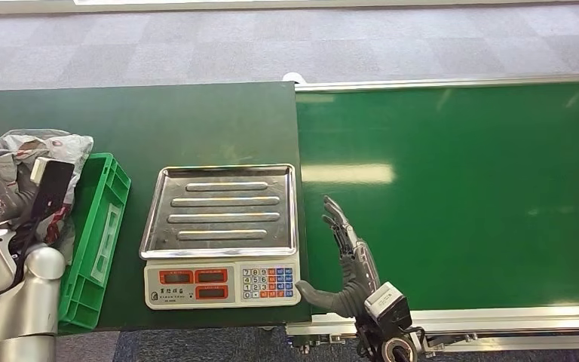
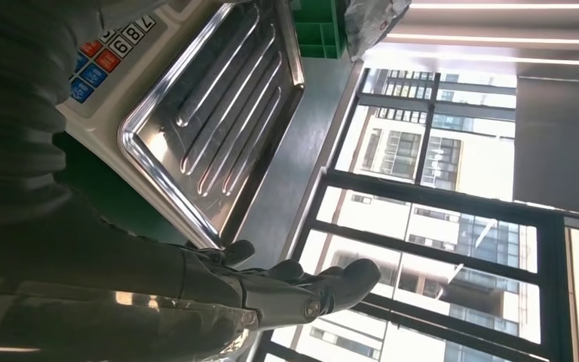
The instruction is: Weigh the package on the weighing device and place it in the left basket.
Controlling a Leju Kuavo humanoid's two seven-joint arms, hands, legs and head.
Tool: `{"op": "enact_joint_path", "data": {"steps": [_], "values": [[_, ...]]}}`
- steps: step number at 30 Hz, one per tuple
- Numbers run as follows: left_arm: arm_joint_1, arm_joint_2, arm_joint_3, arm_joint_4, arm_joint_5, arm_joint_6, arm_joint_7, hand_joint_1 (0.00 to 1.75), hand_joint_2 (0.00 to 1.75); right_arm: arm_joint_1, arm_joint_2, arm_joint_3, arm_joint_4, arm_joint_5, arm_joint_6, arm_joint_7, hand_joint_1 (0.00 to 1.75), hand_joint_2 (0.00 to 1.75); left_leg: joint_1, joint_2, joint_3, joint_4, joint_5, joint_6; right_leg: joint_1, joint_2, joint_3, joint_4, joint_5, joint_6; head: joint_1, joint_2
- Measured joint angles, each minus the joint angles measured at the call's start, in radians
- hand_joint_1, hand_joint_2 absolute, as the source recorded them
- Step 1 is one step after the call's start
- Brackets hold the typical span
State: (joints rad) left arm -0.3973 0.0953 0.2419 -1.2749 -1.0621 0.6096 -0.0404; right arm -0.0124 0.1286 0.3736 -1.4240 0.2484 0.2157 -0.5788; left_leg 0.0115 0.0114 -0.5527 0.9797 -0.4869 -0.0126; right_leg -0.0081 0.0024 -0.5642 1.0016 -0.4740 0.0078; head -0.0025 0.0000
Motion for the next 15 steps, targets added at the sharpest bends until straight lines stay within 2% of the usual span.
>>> {"op": "enact_joint_path", "data": {"steps": [3, 7, 8, 11, 12, 15], "values": [[-0.002, 0.008, 0.025, 0.041, -0.002, -0.002, 0.007, 1.64, 1.75, 0.000, 0.000, 0.000, 0.003, 0.000, 0.000, 0.001, 0.00, 1.75, 0.000, -0.001, 0.000, 0.000, 0.000, 0.000, 0.000, 0.000, 0.000, 0.000, 0.000, 0.000, 0.000, 0.000], [-0.004, 0.012, 0.044, 0.071, -0.007, -0.015, 0.021, 1.41, 1.75, 0.000, 0.000, 0.001, 0.004, 0.000, -0.002, 0.004, 0.00, 1.75, 0.000, -0.001, 0.000, 0.000, 0.000, 0.000, 0.000, 0.000, 0.000, 0.000, 0.000, 0.000, 0.000, 0.000], [-0.005, 0.012, 0.048, 0.077, -0.010, -0.026, 0.027, 1.19, 1.75, 0.000, 0.000, 0.001, 0.004, 0.000, -0.003, 0.005, 0.00, 1.75, 0.000, -0.002, 0.000, 0.000, 0.000, 0.000, 0.000, 0.000, 0.000, 0.000, 0.000, 0.000, 0.000, 0.000], [-0.005, 0.014, 0.057, 0.098, -0.019, -0.060, 0.050, 0.17, 1.75, 0.001, 0.001, 0.001, 0.004, 0.000, -0.006, 0.011, 0.00, 1.75, 0.000, -0.001, 0.000, 0.000, 0.000, 0.000, 0.000, 0.000, 0.000, 0.000, 0.000, 0.000, 0.000, 0.000], [-0.005, 0.015, 0.059, 0.105, -0.021, -0.068, 0.058, 0.02, 1.75, 0.001, 0.001, 0.001, 0.004, 0.000, -0.006, 0.012, 0.00, 1.75, 0.000, -0.001, 0.000, 0.000, 0.000, 0.000, 0.000, 0.000, 0.000, 0.000, 0.000, 0.000, 0.000, 0.000], [-0.006, 0.017, 0.063, 0.123, -0.013, -0.083, 0.070, 0.00, 1.75, 0.003, 0.002, 0.000, 0.006, 0.002, -0.007, 0.015, 0.00, 1.75, 0.000, -0.002, 0.000, 0.000, 0.000, 0.000, 0.000, 0.000, 0.000, 0.000, 0.000, 0.000, 0.000, 0.000]]}}
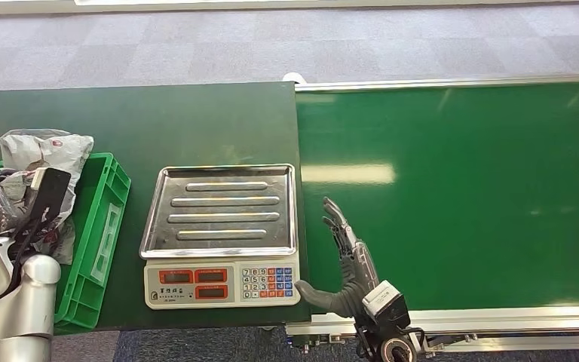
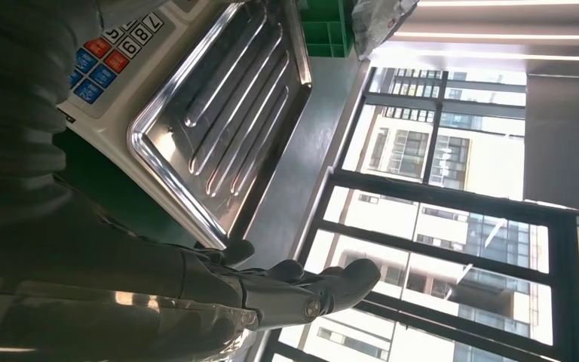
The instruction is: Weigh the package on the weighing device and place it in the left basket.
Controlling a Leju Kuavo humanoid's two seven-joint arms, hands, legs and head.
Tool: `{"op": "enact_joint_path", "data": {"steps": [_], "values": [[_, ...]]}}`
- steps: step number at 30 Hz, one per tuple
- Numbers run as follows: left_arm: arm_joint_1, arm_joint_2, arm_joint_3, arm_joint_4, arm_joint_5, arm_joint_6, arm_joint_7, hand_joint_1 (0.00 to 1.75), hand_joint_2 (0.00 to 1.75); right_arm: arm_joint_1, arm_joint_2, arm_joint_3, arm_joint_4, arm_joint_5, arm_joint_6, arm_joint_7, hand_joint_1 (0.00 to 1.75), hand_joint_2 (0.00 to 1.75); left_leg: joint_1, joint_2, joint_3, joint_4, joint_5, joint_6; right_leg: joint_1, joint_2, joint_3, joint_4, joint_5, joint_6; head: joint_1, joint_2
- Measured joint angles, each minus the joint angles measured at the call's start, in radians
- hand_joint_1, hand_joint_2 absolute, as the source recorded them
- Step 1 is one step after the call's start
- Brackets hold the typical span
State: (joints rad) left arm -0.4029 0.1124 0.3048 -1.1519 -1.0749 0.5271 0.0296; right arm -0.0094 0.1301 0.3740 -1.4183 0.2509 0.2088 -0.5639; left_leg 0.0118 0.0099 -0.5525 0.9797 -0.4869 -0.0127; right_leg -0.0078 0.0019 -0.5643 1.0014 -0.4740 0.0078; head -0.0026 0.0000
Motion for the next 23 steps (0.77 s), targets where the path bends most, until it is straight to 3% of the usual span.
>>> {"op": "enact_joint_path", "data": {"steps": [3, 13, 23], "values": [[-0.002, 0.000, 0.001, 0.013, 0.069, 0.001, -0.044, 0.00, 1.75, 0.004, 0.000, -0.001, 0.002, 0.000, -0.001, 0.002, 0.00, 1.75, 0.000, 0.000, 0.000, 0.000, 0.000, 0.000, 0.000, 0.000, 0.000, 0.000, 0.000, 0.000, 0.000, 0.000], [0.019, -0.023, -0.015, -0.062, 0.464, 0.077, -0.344, 0.00, 1.75, 0.005, 0.000, -0.003, 0.019, -0.001, -0.009, -0.001, 0.00, 1.75, 0.000, 0.000, 0.000, 0.000, 0.000, 0.000, 0.000, 0.000, 0.000, 0.000, 0.000, 0.000, 0.000, 0.000], [0.154, -0.075, -0.139, -0.298, 0.707, -0.035, -0.601, 0.00, 1.75, -0.012, 0.000, -0.010, 0.031, -0.028, -0.001, -0.006, 0.00, 1.75, -0.001, 0.000, 0.000, 0.000, 0.000, 0.000, -0.001, 0.000, 0.000, 0.000, 0.000, 0.000, 0.000, 0.000]]}}
